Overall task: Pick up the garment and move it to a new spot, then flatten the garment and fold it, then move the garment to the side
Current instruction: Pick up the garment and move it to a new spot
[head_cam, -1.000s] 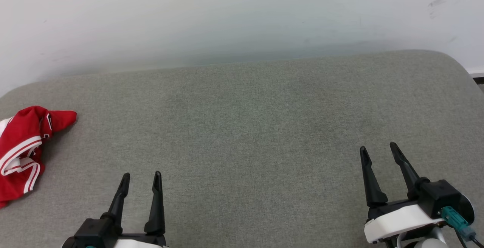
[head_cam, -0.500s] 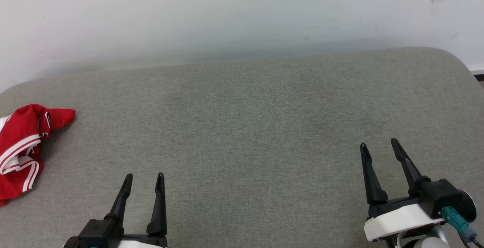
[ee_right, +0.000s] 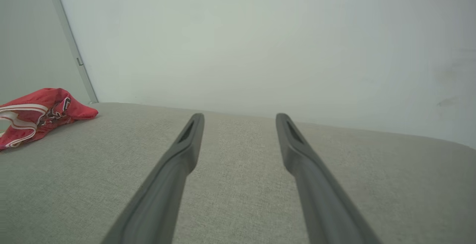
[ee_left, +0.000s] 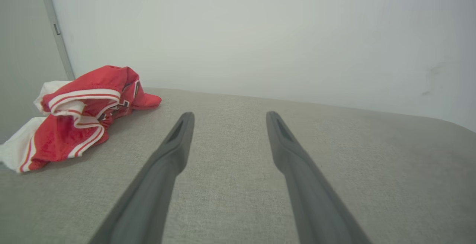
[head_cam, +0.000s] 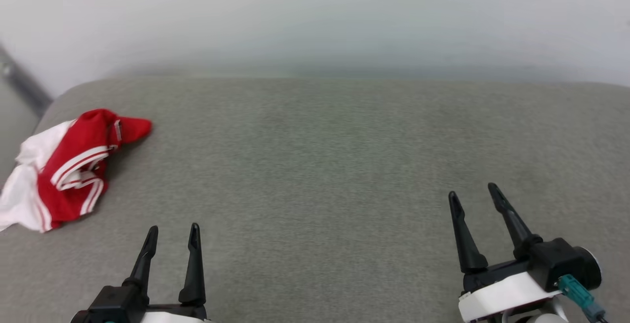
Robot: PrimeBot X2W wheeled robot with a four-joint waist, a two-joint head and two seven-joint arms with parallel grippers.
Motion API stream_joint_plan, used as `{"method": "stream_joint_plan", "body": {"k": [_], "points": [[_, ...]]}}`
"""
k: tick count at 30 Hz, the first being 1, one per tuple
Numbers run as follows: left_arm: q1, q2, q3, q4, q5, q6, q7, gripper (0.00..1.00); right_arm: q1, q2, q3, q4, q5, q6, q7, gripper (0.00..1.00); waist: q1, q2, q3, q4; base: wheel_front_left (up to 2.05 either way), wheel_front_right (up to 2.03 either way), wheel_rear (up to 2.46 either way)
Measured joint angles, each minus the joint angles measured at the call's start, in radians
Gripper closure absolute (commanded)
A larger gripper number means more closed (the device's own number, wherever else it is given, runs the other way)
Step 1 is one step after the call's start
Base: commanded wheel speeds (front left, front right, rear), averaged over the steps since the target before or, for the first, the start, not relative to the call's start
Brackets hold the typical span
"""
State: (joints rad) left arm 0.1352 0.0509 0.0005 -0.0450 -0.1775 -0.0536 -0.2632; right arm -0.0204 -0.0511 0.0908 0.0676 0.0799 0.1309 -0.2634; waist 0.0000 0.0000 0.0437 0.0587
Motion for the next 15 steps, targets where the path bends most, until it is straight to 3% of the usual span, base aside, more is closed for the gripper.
{"method": "stream_joint_plan", "body": {"k": [15], "points": [[0.038,0.000,0.058,-0.007,0.016,-0.016,0.000,0.00,0.021,0.000,0.090,0.011,0.017,0.000,0.000,0.00,0.0000,0.0000,-0.032,0.226,0.00,0.00,0.00]]}}
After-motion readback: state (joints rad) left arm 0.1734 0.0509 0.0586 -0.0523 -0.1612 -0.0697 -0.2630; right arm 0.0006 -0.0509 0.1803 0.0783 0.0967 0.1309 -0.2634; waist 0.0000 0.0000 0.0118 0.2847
